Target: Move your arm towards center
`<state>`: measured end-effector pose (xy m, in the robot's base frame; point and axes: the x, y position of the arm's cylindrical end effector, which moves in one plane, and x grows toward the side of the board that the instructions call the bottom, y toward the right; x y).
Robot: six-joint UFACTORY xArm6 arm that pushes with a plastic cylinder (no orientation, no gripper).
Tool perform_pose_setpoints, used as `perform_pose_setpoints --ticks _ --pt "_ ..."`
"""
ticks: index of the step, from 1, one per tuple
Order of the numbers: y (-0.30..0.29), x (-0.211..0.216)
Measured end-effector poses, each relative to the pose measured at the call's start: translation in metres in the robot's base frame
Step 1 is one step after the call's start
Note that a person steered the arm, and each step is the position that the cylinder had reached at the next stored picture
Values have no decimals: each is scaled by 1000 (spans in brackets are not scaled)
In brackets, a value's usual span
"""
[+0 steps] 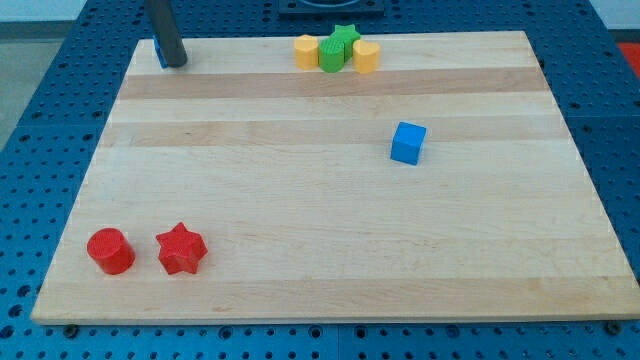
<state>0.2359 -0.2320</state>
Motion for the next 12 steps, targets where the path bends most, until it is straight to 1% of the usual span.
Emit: perform_pose_setpoints --ticks 1,2,3,5,6,7,8,9,10,11,12 --pt "-1 2" --pt "2 32" --pt "4 52" --pt "28 102" --pt "36 113" --pt "36 113" --pt "49 113" --pt "84 116" --pt "157 121" --pt "186 121" --pt "187 121"
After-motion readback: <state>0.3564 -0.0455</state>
